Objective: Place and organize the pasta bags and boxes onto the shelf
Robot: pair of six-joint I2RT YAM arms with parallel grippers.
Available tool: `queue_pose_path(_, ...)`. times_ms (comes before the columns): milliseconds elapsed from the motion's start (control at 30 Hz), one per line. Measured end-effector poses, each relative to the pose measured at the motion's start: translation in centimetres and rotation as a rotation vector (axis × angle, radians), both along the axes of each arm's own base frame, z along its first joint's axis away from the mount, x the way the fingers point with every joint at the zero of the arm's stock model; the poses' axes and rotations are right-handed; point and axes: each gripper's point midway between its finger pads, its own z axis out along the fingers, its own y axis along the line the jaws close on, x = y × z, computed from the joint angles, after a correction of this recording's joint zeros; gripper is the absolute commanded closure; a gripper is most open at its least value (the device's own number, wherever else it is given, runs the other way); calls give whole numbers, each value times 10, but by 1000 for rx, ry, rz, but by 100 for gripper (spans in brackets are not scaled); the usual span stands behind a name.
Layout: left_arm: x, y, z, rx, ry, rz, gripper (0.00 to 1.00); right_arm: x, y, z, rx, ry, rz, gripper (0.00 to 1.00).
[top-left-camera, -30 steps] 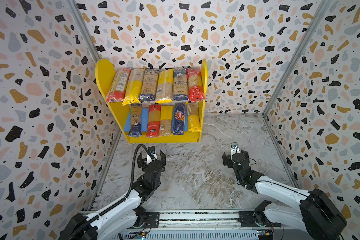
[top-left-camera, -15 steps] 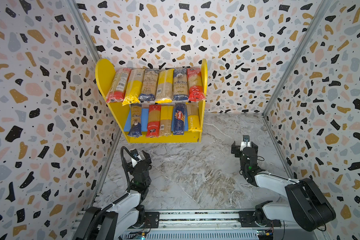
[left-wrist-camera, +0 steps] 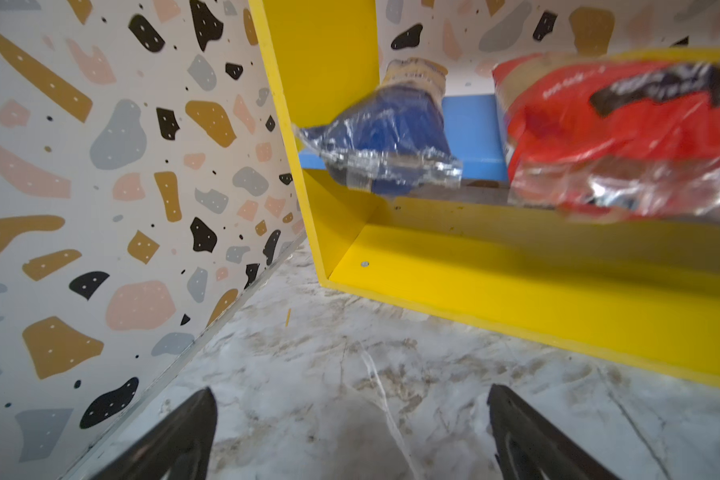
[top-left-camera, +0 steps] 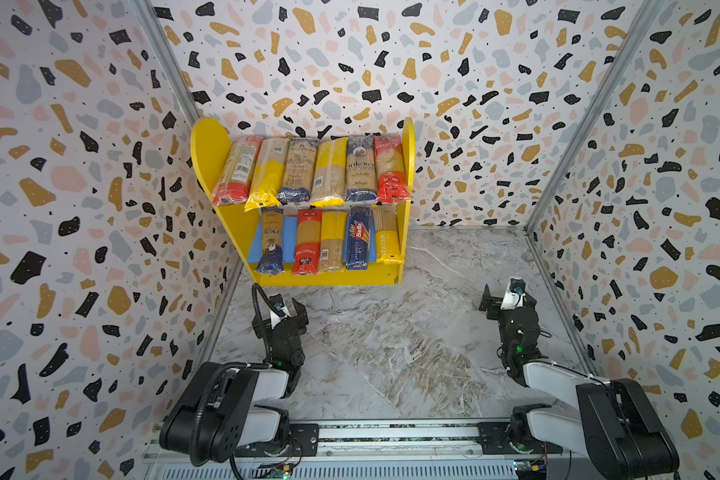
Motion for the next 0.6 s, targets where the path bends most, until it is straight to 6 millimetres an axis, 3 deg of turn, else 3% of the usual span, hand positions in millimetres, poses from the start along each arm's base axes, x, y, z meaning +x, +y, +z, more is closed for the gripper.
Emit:
queue_pose_path(133,2,-1,-2,2,-2,-6,1,1,0,-5,-2,12,0,1)
queue_pose_path(333,-6,3,34,-26,-136,1,0,5,-2,-35,-23,88,-16,1)
queue_pose_path(400,-4,4,30,-26,-129,3,1,4,-1,-37,-34,77,-17,1)
queue_pose_path(533,3,2,2,-8,-30,-5,0,1,0,-46,-50,65,-12,1)
queue_pose_path(600,4,2,1,-8,-20,-6,0,2,0,-52,-49,81,2,1)
